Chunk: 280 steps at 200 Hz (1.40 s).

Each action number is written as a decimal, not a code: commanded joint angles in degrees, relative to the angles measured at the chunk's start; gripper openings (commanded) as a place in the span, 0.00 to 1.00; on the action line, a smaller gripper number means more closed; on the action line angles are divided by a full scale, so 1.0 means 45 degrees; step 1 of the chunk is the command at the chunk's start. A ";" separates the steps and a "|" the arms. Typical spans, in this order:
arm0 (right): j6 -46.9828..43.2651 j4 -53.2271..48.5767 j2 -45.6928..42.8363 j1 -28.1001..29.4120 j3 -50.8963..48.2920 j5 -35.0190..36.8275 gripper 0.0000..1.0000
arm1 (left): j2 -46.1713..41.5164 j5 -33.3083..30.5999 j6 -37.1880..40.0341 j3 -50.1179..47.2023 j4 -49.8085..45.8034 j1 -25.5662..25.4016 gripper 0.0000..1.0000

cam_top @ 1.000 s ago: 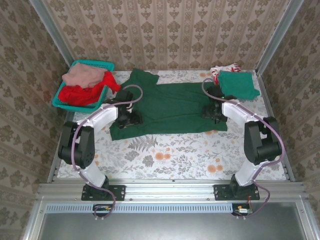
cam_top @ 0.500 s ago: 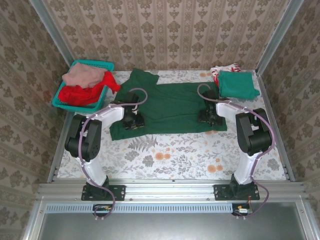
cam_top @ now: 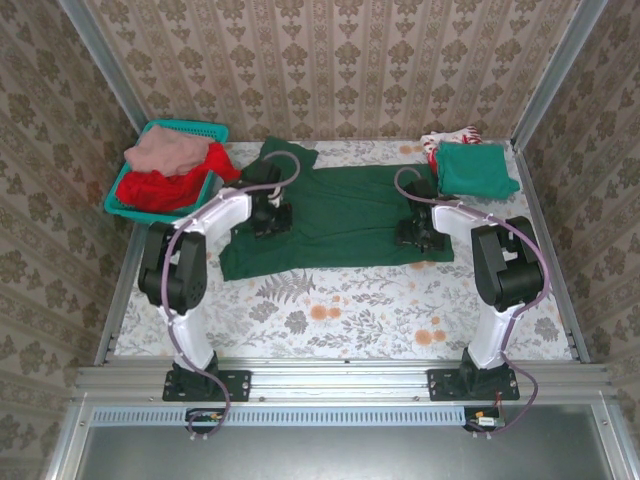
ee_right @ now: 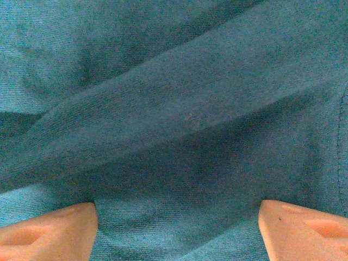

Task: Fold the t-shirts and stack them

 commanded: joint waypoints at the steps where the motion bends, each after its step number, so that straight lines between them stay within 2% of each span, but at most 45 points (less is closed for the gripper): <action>1: 0.0074 -0.0086 0.0216 -0.0055 0.0179 -0.0192 0.79 | 0.1420 -0.0144 0.2219 0.2673 -0.1948 -0.0019 0.00; 20: 0.0081 -0.0106 0.0183 -0.0067 0.0125 -0.0173 0.79 | 0.3381 -0.0171 0.3397 0.5785 -0.3646 -0.0024 0.02; 24: 0.0061 -0.0096 0.0165 -0.0063 0.0120 -0.0171 0.79 | 0.3864 -0.0156 0.3547 0.6440 -0.4054 -0.0025 0.06; 32: 0.0056 -0.0105 0.0120 -0.0055 0.0105 -0.0172 0.79 | 0.4668 -0.0112 0.3884 0.7667 -0.4762 -0.0025 0.23; 38: 0.0035 -0.0101 0.0101 -0.0056 0.0098 -0.0168 0.79 | 0.5198 -0.0149 0.4047 0.8378 -0.5147 -0.0014 0.32; 47: 0.0016 -0.0106 0.0015 -0.0062 0.0076 -0.0190 0.79 | 0.5775 -0.0225 0.4133 0.9123 -0.5506 -0.0005 0.41; 52: -0.0021 -0.0106 -0.0030 -0.0054 0.0076 -0.0194 0.79 | 0.5972 -0.0214 0.4150 0.9455 -0.5566 0.0023 0.42; 66: -0.0079 -0.0459 -0.0189 -0.0064 0.0103 -0.0156 0.79 | 0.6130 0.0093 0.4145 0.9759 -0.5426 0.0104 0.45; 69: -0.0083 -0.0482 -0.0230 -0.0056 0.0114 -0.0152 0.79 | 0.6106 0.0109 0.4092 0.9780 -0.5383 0.0142 0.49; 74: -0.0088 -0.0523 -0.0290 -0.0052 0.0133 -0.0123 0.79 | 0.6004 0.0116 0.3998 0.9802 -0.5346 0.0167 0.67; 79: -0.0080 -0.0569 -0.0350 -0.0053 0.0154 -0.0095 0.79 | 0.5880 0.0112 0.3946 0.9778 -0.5324 0.0184 0.76; 98: -0.0050 -0.0594 -0.0608 -0.0025 0.0136 -0.0199 0.79 | 0.4944 -0.0166 0.3860 0.9032 -0.4902 0.0241 0.85; 110: -0.0035 -0.0575 -0.0810 0.0065 0.0096 -0.0201 0.79 | 0.3949 -0.0637 0.3585 0.7953 -0.4419 0.0332 0.99; 133: 0.0023 -0.0582 -0.1051 0.0317 0.0135 0.0010 0.79 | 0.1157 -0.1271 0.2895 0.4630 -0.3080 0.0658 1.00; 166: 0.0604 -0.0678 -0.0562 0.1115 0.0174 0.0180 0.78 | -0.3812 -0.0866 0.0506 -0.2743 0.0650 0.0998 1.00; 180: 0.0881 -0.0860 -0.0444 0.1461 0.0072 0.0521 0.78 | -0.4764 -0.0526 -0.0416 -0.5174 0.1615 0.0915 1.00; 195: 0.1196 -0.0902 -0.0336 0.1577 -0.0155 0.0543 0.78 | -0.4954 -0.0248 -0.0879 -0.6760 0.2493 0.0882 1.00; 230: 0.1566 -0.1070 -0.0784 0.1628 -0.1174 0.0700 0.78 | -0.3723 -0.0751 -0.0477 -0.6869 0.2454 0.1608 1.00; 280: 0.1668 -0.1234 -0.2124 0.1849 -0.2784 0.0898 0.78 | -0.1096 -0.1475 0.0363 -0.4742 0.1424 0.2614 1.00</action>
